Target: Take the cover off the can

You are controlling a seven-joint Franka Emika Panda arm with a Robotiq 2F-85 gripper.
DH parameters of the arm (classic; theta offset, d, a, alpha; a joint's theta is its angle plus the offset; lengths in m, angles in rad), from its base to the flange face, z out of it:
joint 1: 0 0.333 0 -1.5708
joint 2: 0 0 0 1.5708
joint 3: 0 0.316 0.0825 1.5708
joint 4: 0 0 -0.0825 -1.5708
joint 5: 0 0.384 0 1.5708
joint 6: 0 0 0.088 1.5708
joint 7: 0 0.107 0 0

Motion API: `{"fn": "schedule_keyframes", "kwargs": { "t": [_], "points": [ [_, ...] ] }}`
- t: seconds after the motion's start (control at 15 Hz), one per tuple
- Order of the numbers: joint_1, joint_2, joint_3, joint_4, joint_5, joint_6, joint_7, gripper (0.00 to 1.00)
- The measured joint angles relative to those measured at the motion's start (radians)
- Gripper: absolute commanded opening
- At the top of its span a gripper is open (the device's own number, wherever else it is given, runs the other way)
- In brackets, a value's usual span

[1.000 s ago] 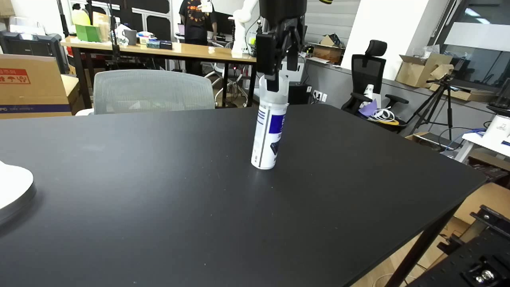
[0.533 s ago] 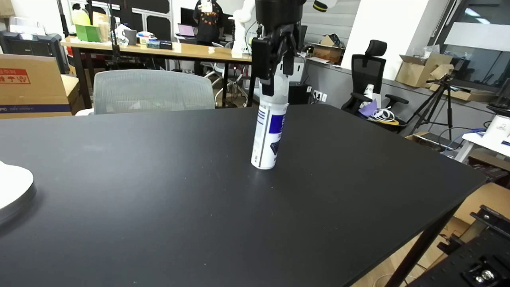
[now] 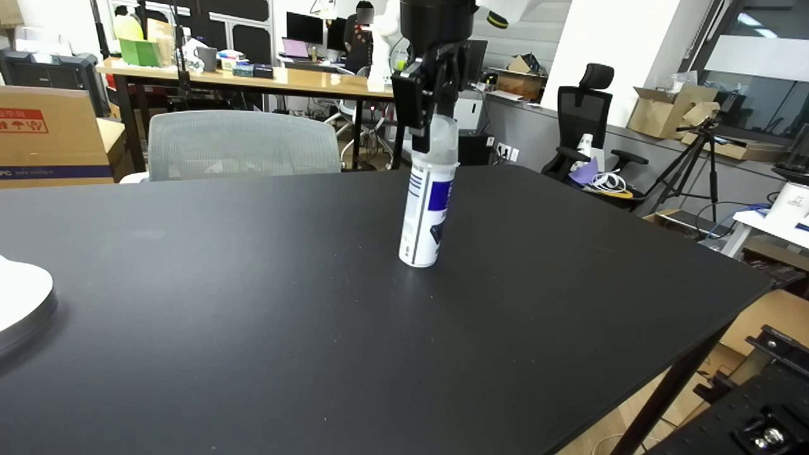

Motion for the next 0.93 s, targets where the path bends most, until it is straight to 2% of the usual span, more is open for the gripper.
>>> {"fn": "schedule_keyframes", "kwargs": {
  "t": [0.33, 0.6, 0.93],
  "points": [
    [0.008, -0.009, -0.001, 0.000, 0.027, 0.009, -0.003, 0.40],
    [0.031, -0.049, 0.000, -0.001, 0.137, 0.003, -0.028, 0.40],
    [0.030, -0.142, -0.002, -0.001, 0.185, -0.079, 0.028, 0.40]
  ]
}}
